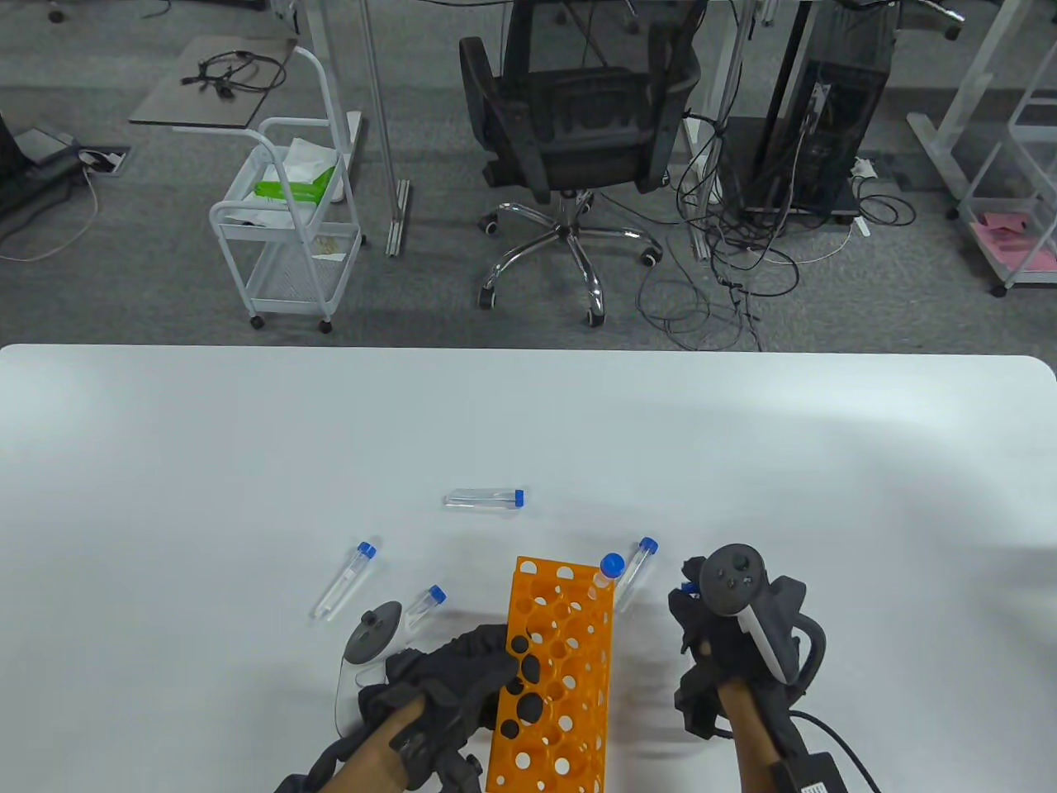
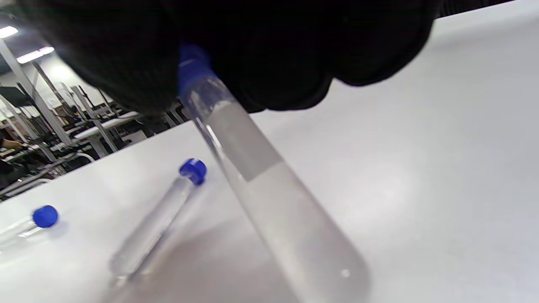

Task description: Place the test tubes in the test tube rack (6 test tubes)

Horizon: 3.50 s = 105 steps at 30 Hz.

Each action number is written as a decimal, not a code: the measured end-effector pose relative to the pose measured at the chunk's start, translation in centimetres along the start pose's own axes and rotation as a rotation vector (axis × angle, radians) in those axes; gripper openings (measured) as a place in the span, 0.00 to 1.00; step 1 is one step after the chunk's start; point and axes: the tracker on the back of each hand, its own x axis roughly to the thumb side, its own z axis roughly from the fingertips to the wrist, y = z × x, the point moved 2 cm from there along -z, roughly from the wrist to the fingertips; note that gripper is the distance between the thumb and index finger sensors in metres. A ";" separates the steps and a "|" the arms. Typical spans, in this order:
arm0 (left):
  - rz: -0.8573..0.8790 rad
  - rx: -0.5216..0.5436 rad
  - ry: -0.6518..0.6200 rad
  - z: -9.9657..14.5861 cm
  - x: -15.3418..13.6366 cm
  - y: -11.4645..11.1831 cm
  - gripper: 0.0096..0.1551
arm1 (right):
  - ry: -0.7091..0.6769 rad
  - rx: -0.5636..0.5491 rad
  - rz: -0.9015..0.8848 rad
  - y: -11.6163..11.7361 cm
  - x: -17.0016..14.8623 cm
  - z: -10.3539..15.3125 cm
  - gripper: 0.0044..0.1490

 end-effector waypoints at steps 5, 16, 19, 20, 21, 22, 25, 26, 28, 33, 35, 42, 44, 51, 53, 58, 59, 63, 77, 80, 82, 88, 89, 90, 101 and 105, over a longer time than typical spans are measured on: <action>-0.001 0.008 0.003 -0.1 -0.1 -0.1 0.28 | -0.039 -0.023 -0.059 -1.3 0.9 1.0 0.37; 0.010 0.012 0.016 -0.2 -0.4 -0.3 0.28 | -0.174 -0.073 -0.191 -4.3 2.3 3.7 0.38; 0.011 0.014 0.019 -0.2 -0.4 -0.3 0.28 | -0.203 -0.093 -0.197 -4.9 2.7 4.4 0.38; 0.011 0.015 0.020 -0.2 -0.4 -0.3 0.28 | -0.211 -0.099 -0.201 -5.1 2.9 4.6 0.38; 0.011 0.016 0.022 -0.2 -0.4 -0.3 0.28 | -0.223 -0.105 -0.204 -5.3 3.2 4.9 0.38; 0.011 0.016 0.023 -0.2 -0.4 -0.3 0.28 | -0.230 -0.110 -0.206 -5.4 3.3 5.1 0.38; 0.013 0.015 0.026 -0.2 -0.4 -0.3 0.28 | -0.258 -0.134 -0.216 -5.9 3.8 5.7 0.38; 0.015 0.014 0.026 -0.2 -0.4 -0.3 0.28 | -0.263 -0.144 -0.210 -6.0 4.0 5.7 0.37; 0.018 0.016 0.025 -0.3 -0.4 -0.3 0.28 | -0.280 -0.165 -0.169 -6.5 4.6 5.8 0.37; 0.032 0.032 0.014 -0.1 -0.1 0.1 0.28 | -0.323 -0.174 -0.185 -8.6 6.0 6.5 0.37; 0.034 0.031 0.014 -0.1 0.0 0.1 0.28 | -0.345 -0.177 -0.190 -9.5 6.8 6.9 0.37; 0.019 0.039 0.003 0.0 0.3 0.1 0.28 | -0.417 -0.155 -0.191 -11.7 10.5 8.0 0.37; 0.020 0.041 0.002 0.0 0.4 0.2 0.28 | -0.429 -0.139 -0.188 -11.6 11.5 8.0 0.37; 0.032 0.044 -0.007 0.2 0.6 0.3 0.28 | -0.452 -0.077 -0.177 -10.1 14.4 8.1 0.37; 0.035 0.042 -0.008 0.2 0.6 0.4 0.28 | -0.455 -0.058 -0.170 -9.5 14.9 8.1 0.37; 0.034 0.042 -0.005 0.2 0.5 0.4 0.28 | -0.465 -0.034 -0.155 -8.0 15.8 8.2 0.37; 0.033 0.042 -0.004 0.2 0.5 0.4 0.28 | -0.464 -0.028 -0.154 -7.8 15.8 8.2 0.37; 0.029 0.044 0.003 0.2 0.4 0.4 0.28 | -0.462 -0.018 -0.150 -7.2 15.9 8.0 0.37; 0.037 0.052 0.008 0.2 0.2 0.5 0.28 | -0.492 -0.019 -0.090 -5.0 16.4 8.5 0.38; 0.039 0.064 0.009 0.2 0.2 0.5 0.27 | -0.502 -0.027 -0.068 -4.6 16.5 8.7 0.37; 0.041 0.073 0.008 0.2 0.2 0.5 0.27 | -0.507 -0.032 -0.045 -4.2 16.6 8.8 0.38; 0.042 0.090 0.004 0.2 0.2 0.5 0.26 | -0.506 -0.008 -0.023 -2.9 16.7 8.7 0.38; 0.043 0.089 0.003 0.2 0.2 0.5 0.26 | -0.505 -0.006 -0.021 -2.8 16.7 8.7 0.38; 0.042 0.087 0.002 0.2 0.2 0.5 0.26 | -0.504 -0.006 -0.022 -2.7 16.7 8.7 0.38; 0.048 0.088 -0.001 0.2 0.2 0.6 0.26 | -0.490 0.012 -0.009 -2.1 16.7 8.7 0.38; 0.052 0.089 0.000 0.2 0.2 0.7 0.26 | -0.498 0.030 -0.003 -2.2 16.6 8.8 0.40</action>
